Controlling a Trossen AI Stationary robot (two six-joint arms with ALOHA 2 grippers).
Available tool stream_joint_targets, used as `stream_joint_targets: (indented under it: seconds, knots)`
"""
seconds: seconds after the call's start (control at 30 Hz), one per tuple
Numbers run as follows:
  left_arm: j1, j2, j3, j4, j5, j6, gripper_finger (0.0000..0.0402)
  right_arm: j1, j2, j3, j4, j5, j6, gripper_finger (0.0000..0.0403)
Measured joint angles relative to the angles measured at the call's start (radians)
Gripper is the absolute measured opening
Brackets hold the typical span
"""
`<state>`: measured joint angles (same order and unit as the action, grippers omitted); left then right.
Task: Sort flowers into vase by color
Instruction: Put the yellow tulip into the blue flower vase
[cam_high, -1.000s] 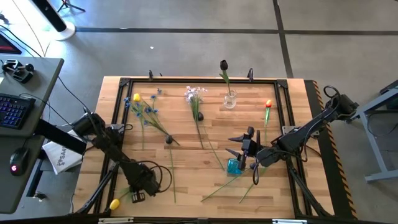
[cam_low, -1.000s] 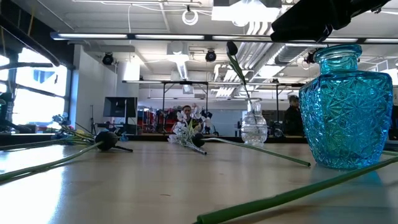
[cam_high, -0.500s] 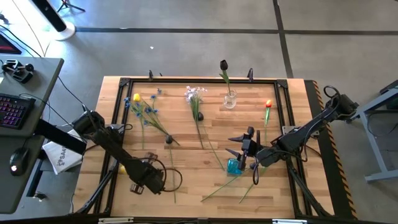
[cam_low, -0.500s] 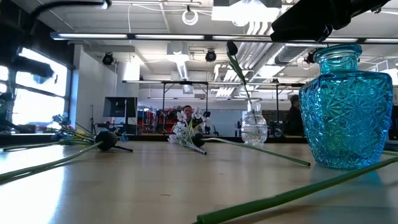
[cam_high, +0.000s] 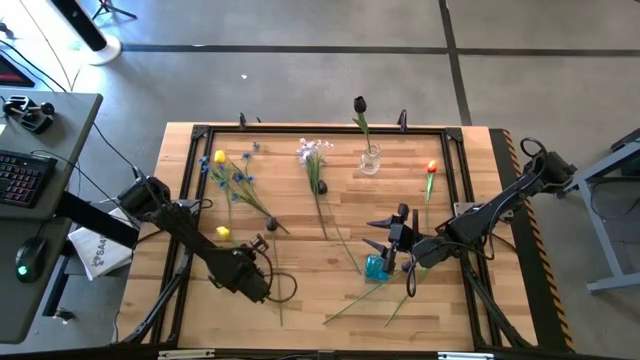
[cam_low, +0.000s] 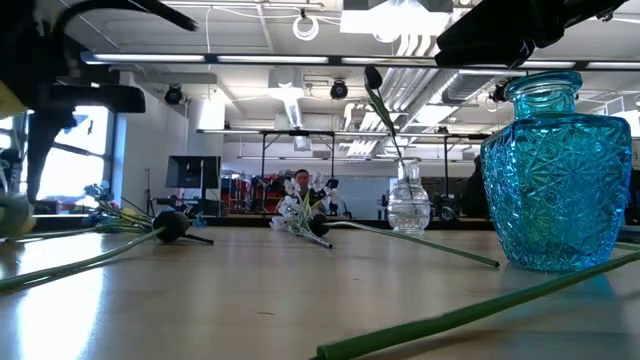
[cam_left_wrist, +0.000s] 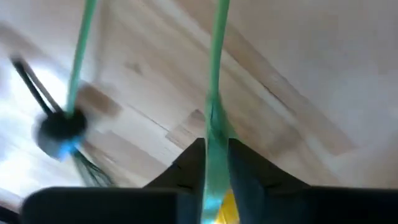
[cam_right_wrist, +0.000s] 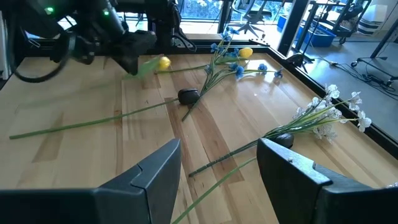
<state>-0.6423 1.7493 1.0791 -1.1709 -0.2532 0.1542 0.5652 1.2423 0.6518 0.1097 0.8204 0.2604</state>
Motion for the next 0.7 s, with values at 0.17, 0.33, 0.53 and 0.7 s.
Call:
stream_joint_targets:
  seconds: [0.17,0.33,0.53,0.7]
  knots:
    - [0.042,0.0,0.011,-0.016,0.19,-0.287,0.0112,0.0,0.0,0.0,0.0,0.0,0.0,0.0208]
    - [0.049,0.0,0.004,-0.033,0.233,-0.739,0.0137,0.0,0.0,0.0,0.0,0.0,0.0,0.0208]
    - [0.044,0.0,-0.038,-0.048,0.134,-1.343,0.0137,0.0,0.0,0.0,0.0,0.0,0.0,0.0208]
    - [0.025,-0.001,-0.057,-0.045,0.085,-1.555,0.0143,0.0,0.0,0.0,0.0,0.0,0.0,0.0208]
